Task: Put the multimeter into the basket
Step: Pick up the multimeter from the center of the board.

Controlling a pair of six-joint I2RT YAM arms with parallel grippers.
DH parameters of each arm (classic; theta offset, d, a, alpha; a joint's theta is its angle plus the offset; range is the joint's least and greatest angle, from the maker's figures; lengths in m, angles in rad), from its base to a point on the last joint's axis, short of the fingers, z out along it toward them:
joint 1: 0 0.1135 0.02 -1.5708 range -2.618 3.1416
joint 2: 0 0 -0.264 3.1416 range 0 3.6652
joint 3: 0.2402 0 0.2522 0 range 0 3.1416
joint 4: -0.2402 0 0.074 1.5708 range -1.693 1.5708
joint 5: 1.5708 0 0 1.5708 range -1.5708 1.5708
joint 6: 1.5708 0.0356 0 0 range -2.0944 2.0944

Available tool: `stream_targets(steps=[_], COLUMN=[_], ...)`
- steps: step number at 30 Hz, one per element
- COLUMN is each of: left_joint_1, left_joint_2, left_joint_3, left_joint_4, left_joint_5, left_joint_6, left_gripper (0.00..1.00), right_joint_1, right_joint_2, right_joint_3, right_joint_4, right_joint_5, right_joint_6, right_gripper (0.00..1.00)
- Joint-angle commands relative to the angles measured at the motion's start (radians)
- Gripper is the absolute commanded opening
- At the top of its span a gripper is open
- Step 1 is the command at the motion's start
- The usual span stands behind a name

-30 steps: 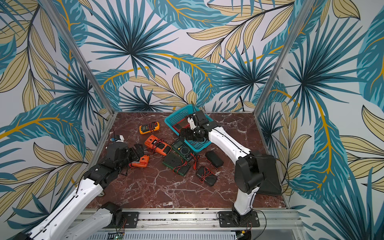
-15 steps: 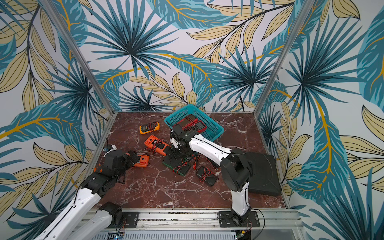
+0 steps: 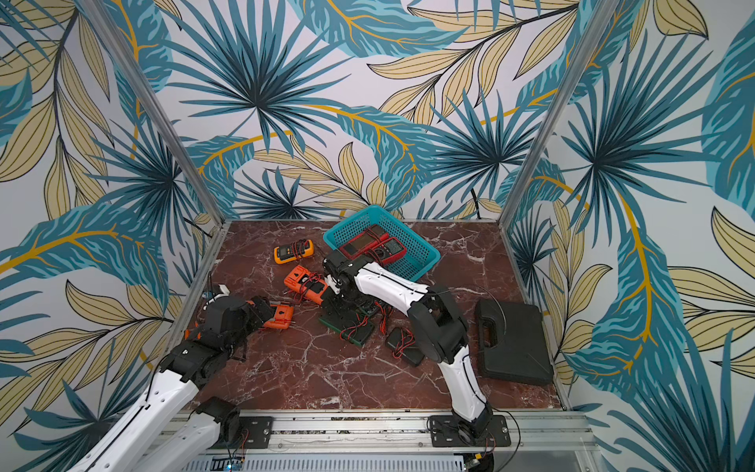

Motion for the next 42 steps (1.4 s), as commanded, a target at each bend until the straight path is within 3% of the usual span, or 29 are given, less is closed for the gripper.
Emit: stream_targets(steps=[1,11,19,33,42], left_joint_1=[0.007,0.007,0.007,0.008,0.01], left_joint_2=[-0.01,-0.012,-0.03,-0.033,-0.037], left_joint_3=[-0.022,-0.036,-0.038,-0.033,-0.027], left_joint_4=[0.029,0.031,0.027,0.031,0.024], left_joint_5=[0.002,-0.007,-0.009,0.0,-0.002], left_joint_6=[-0.009,-0.01,-0.008,-0.003,-0.002], left_gripper=[1.0,1.0,1.0,1.0,1.0], right_joint_1=[0.022,0.081,0.127,0.128,0.13], right_joint_2=[0.03,0.055,0.079,0.109,0.202], right_joint_3=[0.024,0.024,0.009,0.008,0.081], right_joint_4=[-0.046,-0.066,-0.106,-0.113,-0.117], right_joint_5=[0.006,0.019,0.109,0.158,0.171], right_joint_6=[-0.025,-0.023,-0.031,-0.257,-0.276], right_gripper=[0.99,1.0,1.0,1.0,1.0])
